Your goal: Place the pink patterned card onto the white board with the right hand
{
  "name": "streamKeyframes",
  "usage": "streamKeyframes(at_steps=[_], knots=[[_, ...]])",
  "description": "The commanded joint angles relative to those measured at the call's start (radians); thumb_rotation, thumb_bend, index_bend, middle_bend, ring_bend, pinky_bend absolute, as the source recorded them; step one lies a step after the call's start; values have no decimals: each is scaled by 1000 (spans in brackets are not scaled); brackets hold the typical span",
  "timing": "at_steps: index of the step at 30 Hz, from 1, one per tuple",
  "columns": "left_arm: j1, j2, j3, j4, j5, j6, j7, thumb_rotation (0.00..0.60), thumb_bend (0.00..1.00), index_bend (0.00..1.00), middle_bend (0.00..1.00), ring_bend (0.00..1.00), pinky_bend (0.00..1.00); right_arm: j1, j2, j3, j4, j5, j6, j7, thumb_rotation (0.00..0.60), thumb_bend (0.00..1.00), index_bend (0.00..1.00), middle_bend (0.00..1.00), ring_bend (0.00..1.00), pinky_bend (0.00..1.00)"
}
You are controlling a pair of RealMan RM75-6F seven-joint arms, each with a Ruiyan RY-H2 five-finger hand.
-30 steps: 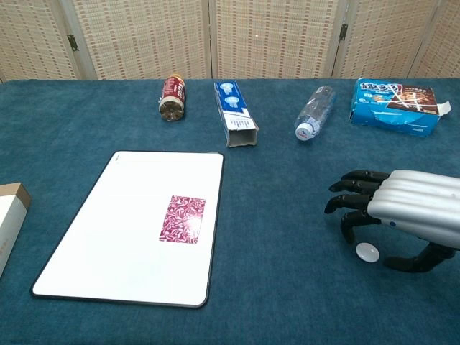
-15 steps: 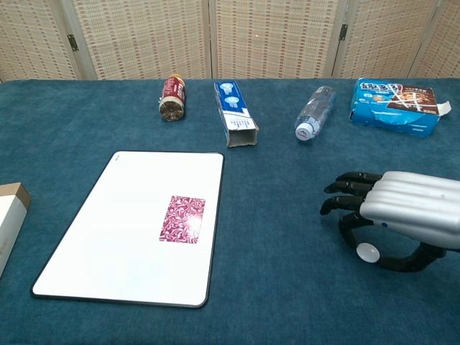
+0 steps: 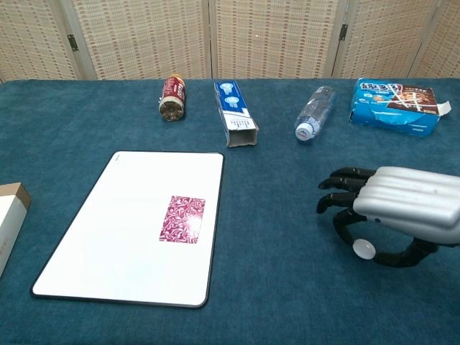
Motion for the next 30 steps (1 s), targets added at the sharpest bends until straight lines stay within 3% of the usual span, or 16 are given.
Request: streamKeyframes(at_steps=[1, 9, 16, 30], knots=[[0, 1, 1, 0, 1, 0, 0, 600, 215, 147, 78, 87, 0, 25, 19, 32, -58, 17, -19, -9, 600, 334, 512, 211, 33, 0], [4, 8, 3, -12, 10, 11, 3, 600, 214, 147, 78, 87, 0, 153, -11, 167, -170, 151, -184, -95, 600, 335, 513, 211, 27, 0], [11, 17, 2, -18, 8, 21, 3, 600, 214, 147, 78, 87, 0, 282, -137, 256, -113, 284, -301, -206, 600, 335, 513, 208, 24, 0], [24, 16, 7, -7, -3, 25, -7, 600, 214, 147, 78, 87, 0, 458, -301, 301, 43, 480, -366, -343, 600, 335, 512, 200, 7, 0]])
